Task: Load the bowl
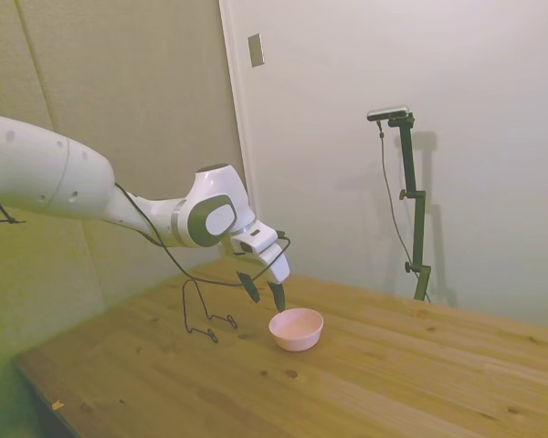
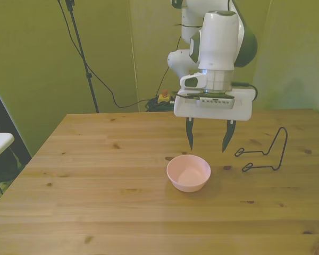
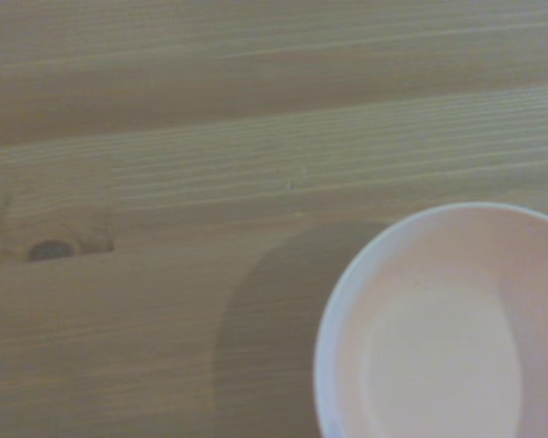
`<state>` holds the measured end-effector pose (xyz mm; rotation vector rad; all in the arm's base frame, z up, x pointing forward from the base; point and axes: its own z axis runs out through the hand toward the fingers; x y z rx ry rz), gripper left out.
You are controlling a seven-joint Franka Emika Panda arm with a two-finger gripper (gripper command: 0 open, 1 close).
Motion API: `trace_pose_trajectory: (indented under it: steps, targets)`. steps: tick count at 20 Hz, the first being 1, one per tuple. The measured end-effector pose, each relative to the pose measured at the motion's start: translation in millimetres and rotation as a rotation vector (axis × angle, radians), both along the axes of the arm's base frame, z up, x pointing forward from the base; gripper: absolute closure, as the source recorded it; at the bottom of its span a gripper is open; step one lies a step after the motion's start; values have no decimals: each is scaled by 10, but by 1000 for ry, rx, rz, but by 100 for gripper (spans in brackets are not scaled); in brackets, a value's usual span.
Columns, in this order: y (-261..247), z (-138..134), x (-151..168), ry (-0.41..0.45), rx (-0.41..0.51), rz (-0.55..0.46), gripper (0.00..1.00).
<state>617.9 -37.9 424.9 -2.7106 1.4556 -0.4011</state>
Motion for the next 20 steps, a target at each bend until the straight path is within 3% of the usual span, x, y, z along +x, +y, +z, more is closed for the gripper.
trace_pose_trajectory:
  steps: [6, 7, 20]
  targets:
    - [-2, -354, 208, 40, -4, -21, 0]
    - [6, -408, 227, 46, -5, -24, 100]
    - [-62, -652, 333, 64, -12, -40, 100]
